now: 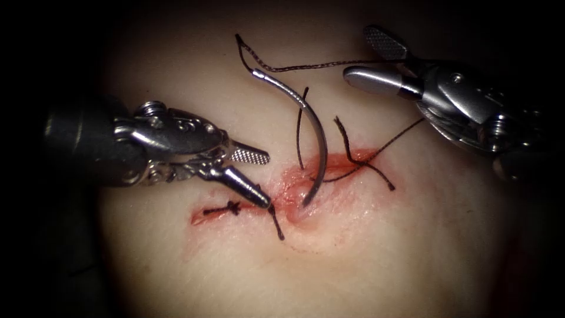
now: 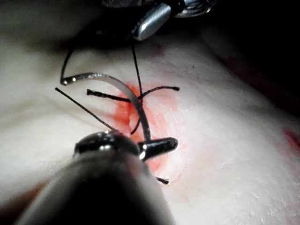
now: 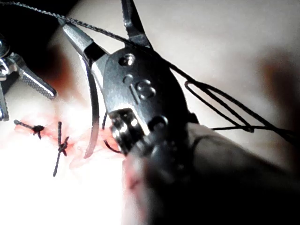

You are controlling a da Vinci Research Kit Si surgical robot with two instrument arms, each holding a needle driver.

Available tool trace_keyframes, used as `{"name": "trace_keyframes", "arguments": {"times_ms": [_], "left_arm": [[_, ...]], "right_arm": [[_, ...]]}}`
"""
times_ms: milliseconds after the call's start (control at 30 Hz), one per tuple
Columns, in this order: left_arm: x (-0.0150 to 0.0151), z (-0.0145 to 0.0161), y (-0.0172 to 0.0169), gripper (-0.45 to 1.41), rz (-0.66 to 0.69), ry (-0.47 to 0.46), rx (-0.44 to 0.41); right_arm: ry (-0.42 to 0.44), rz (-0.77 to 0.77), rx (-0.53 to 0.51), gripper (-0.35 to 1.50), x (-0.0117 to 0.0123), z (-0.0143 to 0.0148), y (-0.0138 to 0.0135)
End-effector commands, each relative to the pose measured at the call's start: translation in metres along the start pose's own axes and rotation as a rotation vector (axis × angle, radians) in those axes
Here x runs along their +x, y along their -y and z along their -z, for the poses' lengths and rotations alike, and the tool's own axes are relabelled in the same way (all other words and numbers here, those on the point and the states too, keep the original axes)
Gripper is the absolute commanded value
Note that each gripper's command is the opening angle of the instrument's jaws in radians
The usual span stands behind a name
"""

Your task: Wound Closure

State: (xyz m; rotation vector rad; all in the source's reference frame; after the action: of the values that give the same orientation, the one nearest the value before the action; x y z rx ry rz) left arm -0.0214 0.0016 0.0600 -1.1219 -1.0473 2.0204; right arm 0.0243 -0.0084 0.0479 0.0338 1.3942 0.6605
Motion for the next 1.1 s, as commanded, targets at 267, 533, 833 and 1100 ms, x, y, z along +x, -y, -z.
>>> {"name": "trace_keyframes", "arguments": {"times_ms": [267,533,833,1100], "left_arm": [[0.0001,0.0005,0.0013,0.76,0.033,-0.023,0.101],[0.0001,0.0006,0.0015,0.76,0.055,-0.043,0.132],[-0.0001,0.0004,0.0016,0.74,0.064,-0.041,0.137],[-0.0002,0.0001,0.0016,0.74,0.065,-0.038,0.135]], "right_arm": [[0.314,0.138,-0.242,0.93,0.0011,-0.0018,0.0068],[0.406,0.159,-0.389,0.51,-0.0009,-0.0047,0.0098],[0.624,0.298,-0.429,0.42,-0.0014,-0.0061,0.0084],[0.738,0.378,-0.484,0.63,-0.0017,-0.0065,0.0068]]}}
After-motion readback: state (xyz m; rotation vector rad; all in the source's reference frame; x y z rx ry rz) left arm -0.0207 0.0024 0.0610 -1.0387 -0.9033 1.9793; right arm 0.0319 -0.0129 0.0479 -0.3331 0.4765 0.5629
